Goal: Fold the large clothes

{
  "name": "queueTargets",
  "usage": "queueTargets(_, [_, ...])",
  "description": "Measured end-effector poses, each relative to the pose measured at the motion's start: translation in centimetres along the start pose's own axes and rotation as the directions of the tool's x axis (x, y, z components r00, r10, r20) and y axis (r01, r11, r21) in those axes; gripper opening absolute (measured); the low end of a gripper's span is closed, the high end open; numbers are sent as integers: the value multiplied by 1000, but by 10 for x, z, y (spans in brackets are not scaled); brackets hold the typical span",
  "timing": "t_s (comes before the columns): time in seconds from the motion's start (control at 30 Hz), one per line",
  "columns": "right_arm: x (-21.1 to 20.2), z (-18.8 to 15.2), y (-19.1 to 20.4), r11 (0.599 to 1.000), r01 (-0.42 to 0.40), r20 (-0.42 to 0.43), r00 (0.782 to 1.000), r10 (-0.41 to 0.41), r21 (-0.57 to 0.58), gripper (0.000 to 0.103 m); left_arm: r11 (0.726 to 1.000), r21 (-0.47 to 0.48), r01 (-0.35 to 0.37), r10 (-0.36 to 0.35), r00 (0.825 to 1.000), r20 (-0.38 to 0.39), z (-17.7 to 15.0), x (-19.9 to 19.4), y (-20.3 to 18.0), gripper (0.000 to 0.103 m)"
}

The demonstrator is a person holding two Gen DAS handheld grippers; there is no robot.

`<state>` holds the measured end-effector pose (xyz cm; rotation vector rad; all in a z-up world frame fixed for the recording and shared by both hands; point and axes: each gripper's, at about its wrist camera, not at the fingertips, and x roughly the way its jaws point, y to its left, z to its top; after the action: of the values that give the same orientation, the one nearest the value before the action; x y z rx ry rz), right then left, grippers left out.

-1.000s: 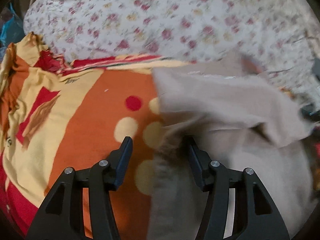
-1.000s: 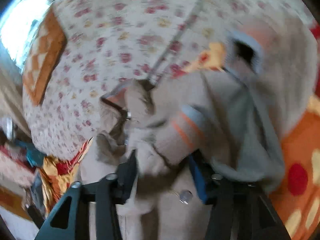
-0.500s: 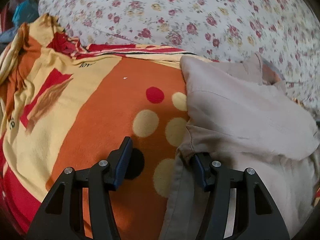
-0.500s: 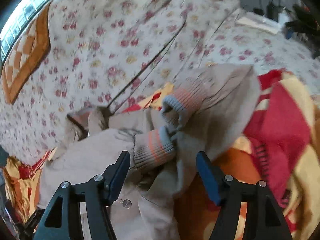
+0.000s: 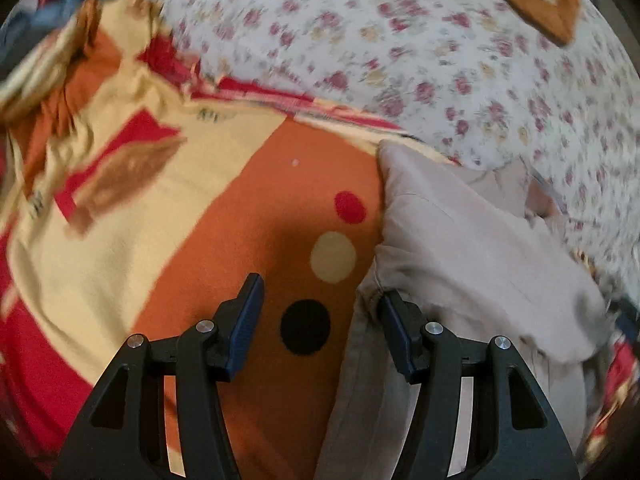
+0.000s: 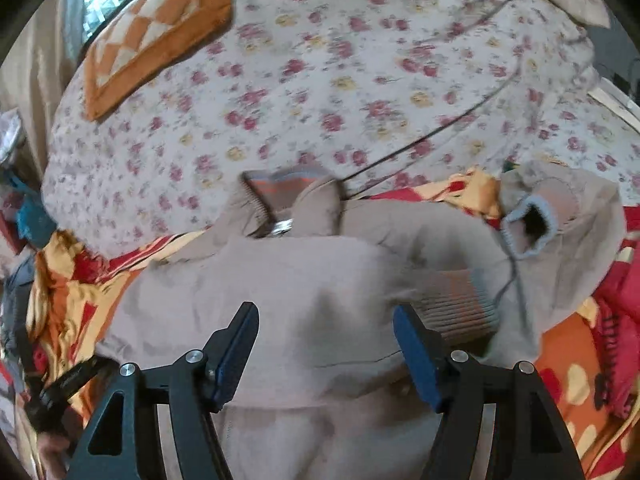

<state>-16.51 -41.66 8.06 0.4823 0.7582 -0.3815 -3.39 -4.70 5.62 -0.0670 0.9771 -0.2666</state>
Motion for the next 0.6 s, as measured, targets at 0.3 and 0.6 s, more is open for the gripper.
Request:
queueTargets(0.3, [-9, 27, -56, 992, 86, 40, 995, -90, 97, 67, 998, 66, -10, -1, 987, 164, 6, -35, -8, 58])
queueTargets(0.6, [72, 3, -29, 978, 132, -121, 981, -153, -160, 65, 999, 4, 39, -40, 986, 164, 18, -23, 0, 58])
